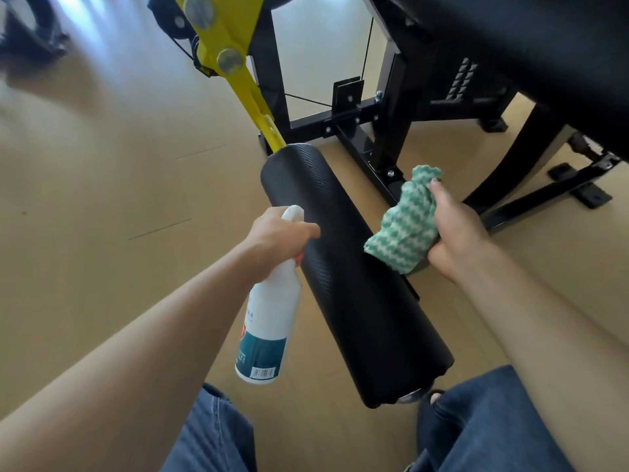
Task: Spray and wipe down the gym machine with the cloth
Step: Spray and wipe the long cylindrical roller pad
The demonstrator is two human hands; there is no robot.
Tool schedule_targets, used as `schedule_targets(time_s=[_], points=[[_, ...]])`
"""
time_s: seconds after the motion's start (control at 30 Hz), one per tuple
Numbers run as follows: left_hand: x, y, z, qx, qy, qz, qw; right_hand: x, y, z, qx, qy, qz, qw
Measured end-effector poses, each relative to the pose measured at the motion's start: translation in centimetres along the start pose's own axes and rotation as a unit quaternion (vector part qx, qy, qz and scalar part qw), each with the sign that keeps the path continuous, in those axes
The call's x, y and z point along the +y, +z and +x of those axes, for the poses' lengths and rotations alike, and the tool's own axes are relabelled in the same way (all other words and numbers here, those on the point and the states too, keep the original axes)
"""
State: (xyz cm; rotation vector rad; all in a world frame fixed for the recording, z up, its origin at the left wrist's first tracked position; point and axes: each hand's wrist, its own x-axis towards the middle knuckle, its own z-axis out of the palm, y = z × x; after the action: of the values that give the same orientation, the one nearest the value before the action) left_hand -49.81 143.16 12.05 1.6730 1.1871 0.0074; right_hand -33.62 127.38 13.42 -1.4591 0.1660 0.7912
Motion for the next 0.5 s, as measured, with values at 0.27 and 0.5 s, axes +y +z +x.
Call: schedule_targets(time_s=[0.27,0.5], points=[[0.0,-0.3,1.2,0.072,-0.006,-0.049,0.996,-0.6,-0.4,0.2,0.005,-0.031,0.043,0.999],[-0.3,-0.7,1.3,0.095,0.005,-0.064,0.993,-0.4,-0.2,0.3,0.001,-0.082,-0.034,0.996]])
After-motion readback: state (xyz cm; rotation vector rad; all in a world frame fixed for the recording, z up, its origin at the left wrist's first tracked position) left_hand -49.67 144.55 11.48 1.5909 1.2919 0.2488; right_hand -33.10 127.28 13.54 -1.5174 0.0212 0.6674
